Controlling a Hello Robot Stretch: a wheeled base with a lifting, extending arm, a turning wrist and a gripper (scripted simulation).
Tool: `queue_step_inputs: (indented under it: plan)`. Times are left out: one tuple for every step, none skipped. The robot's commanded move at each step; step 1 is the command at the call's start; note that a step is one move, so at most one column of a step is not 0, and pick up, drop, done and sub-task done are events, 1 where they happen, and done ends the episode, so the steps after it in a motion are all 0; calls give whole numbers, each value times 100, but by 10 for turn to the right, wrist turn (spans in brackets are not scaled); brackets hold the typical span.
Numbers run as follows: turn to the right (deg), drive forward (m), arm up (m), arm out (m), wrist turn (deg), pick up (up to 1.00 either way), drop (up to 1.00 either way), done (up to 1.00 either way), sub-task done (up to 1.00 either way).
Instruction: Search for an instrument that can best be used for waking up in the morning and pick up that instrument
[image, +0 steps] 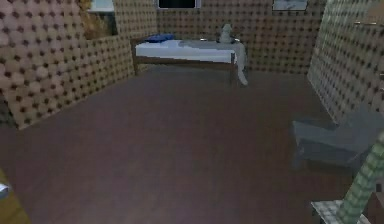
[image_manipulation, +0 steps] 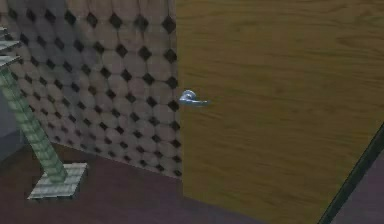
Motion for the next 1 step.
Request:
queue_step_inputs:
  plan:
    - [0,55,0,0,0,0,0,0,0]
